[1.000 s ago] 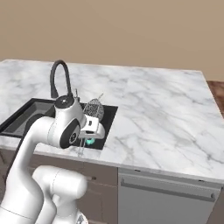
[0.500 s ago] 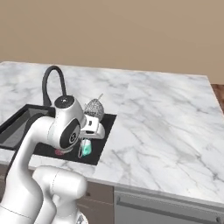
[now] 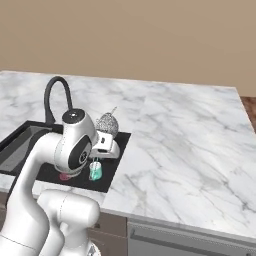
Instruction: Pick the strainer and colander and place them in the sink. Then turn on the water.
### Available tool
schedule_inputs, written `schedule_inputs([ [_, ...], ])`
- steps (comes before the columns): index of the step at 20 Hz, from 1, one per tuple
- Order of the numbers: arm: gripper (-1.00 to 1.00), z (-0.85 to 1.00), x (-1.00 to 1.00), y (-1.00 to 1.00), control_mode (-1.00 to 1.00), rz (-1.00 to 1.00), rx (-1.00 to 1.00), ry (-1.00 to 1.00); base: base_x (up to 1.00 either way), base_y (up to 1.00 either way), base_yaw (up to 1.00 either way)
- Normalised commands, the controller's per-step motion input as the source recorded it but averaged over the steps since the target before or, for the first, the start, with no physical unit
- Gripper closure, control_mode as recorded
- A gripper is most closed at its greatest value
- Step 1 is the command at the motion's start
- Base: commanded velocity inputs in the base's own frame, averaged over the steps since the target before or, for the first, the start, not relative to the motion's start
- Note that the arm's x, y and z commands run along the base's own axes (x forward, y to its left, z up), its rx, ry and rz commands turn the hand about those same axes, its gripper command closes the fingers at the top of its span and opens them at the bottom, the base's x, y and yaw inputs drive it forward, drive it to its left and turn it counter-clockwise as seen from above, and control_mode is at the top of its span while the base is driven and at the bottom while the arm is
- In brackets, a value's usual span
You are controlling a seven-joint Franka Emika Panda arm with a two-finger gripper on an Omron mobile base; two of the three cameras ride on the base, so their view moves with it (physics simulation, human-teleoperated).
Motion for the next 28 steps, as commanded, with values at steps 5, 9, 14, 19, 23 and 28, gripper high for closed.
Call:
schedule_inputs([
  [5,1.00,0.00,0.00,0.00,1.00,0.00,0.00,0.00,0.26,0.00,-0.13],
  [9,1.00,0.00,0.00,0.00,1.00,0.00,0.00,0.00,0.16,0.00,-0.11],
  [14,1.00,0.00,0.00,0.00,1.00,0.00,0.00,0.00,0.03,0.00,-0.09],
  [19,1.00,-0.01,0.00,0.00,-1.00,0.00,0.00,0.01,0.00,0.00,0.00],
  [23,1.00,-0.20,0.08,0.14,-1.00,0.00,0.00,0.00,0.00,0.00,0.00],
  [28,1.00,-0.12,0.22,0.29,-1.00,0.00,0.00,0.00,0.00,0.00,0.00],
])
